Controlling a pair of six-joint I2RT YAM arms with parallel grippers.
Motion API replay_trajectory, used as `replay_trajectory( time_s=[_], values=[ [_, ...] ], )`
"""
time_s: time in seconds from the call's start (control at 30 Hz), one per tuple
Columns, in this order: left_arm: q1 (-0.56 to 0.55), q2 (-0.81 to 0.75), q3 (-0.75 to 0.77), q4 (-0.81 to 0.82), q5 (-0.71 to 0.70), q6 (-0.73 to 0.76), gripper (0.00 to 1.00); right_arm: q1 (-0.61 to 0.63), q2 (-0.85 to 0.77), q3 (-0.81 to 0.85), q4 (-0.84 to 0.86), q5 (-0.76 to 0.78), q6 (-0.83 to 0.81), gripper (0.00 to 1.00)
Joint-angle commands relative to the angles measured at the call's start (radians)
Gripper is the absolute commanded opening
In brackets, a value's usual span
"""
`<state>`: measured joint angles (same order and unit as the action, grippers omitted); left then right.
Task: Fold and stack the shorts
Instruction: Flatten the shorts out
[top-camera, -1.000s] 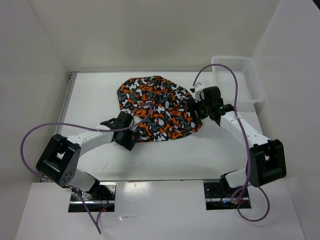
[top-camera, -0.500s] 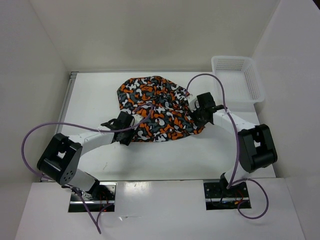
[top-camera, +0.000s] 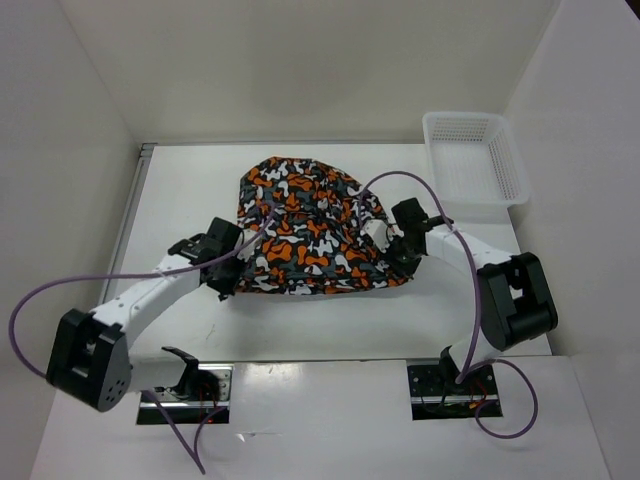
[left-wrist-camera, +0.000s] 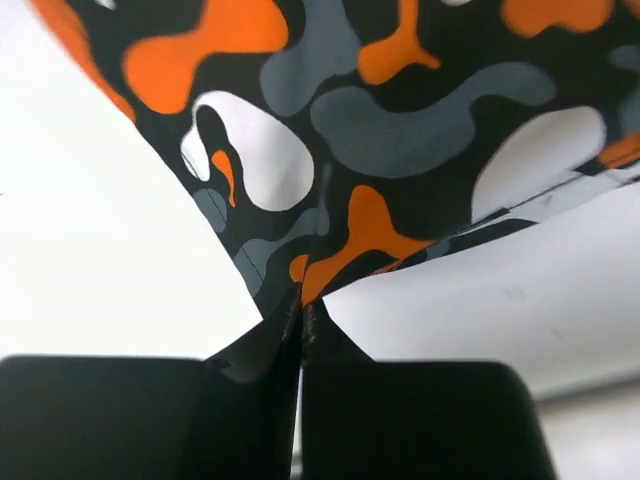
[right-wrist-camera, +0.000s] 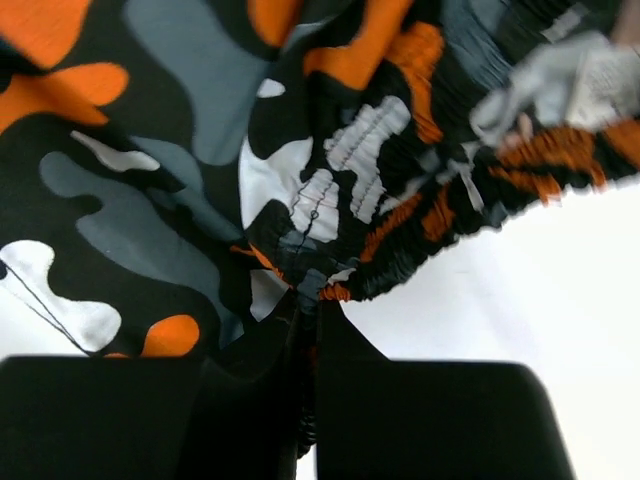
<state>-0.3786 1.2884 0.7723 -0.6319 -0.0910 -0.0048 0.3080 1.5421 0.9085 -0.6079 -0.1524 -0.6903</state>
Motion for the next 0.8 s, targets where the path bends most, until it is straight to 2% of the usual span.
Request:
replay_trajectory(
  time_s=[0.0,0.07,0.1,0.17,0.2,0.23,0.3,0.37,0.43,0.47,0.53,0.6,0.7,0.77],
  values=[
    [0.018,-0.113,0.059,-0.265,0.066,0.005,0.00,0.003,-0.022,0.013,-0.184,-0.042,-0.152,0.00],
    [-0.005,-0.113,0.036,-0.288,0.094,0.005,0.08,0.013,-0.010,-0.011,-0.173,-0.042,-0.152,0.00],
    [-0.016,-0.113,0.022,-0.301,0.115,0.005,0.21,0.022,-0.010,-0.026,-0.173,-0.042,-0.167,0.03],
    [-0.016,-0.113,-0.005,-0.324,0.126,0.005,0.32,0.022,-0.034,-0.036,-0.173,-0.033,-0.176,0.23],
    [-0.016,-0.127,-0.005,-0.343,0.126,0.005,0.37,0.022,-0.045,-0.036,-0.184,-0.033,-0.187,0.36],
    [-0.016,-0.127,-0.014,-0.354,0.126,0.005,0.50,0.022,-0.057,-0.036,-0.193,-0.033,-0.196,0.79],
    [-0.016,-0.138,0.013,-0.354,0.152,0.005,0.60,0.022,-0.105,-0.027,-0.202,-0.064,-0.196,0.91],
    [0.035,-0.107,0.070,-0.316,0.229,0.005,0.65,0.022,-0.146,0.001,-0.202,-0.105,-0.128,0.93],
    [0.075,-0.075,0.161,-0.212,0.269,0.005,0.65,0.022,-0.213,0.058,-0.170,-0.139,-0.074,0.94],
    [0.133,-0.043,0.192,-0.171,0.314,0.005,0.65,0.022,-0.236,0.073,-0.149,-0.160,-0.043,0.94],
    [0.199,0.021,0.246,-0.053,0.358,0.005,0.70,0.022,-0.292,0.096,-0.055,-0.183,0.047,0.90],
    [0.280,0.084,0.304,-0.002,0.387,0.005,0.70,0.022,-0.292,0.096,0.005,-0.223,0.105,0.83],
    [0.348,0.207,0.341,0.032,0.425,0.005,0.70,0.022,-0.219,0.096,0.066,-0.233,0.159,0.79],
    [0.357,0.261,0.341,0.060,0.435,0.005,0.70,0.022,-0.096,0.109,0.077,-0.224,0.172,0.76]
  ],
)
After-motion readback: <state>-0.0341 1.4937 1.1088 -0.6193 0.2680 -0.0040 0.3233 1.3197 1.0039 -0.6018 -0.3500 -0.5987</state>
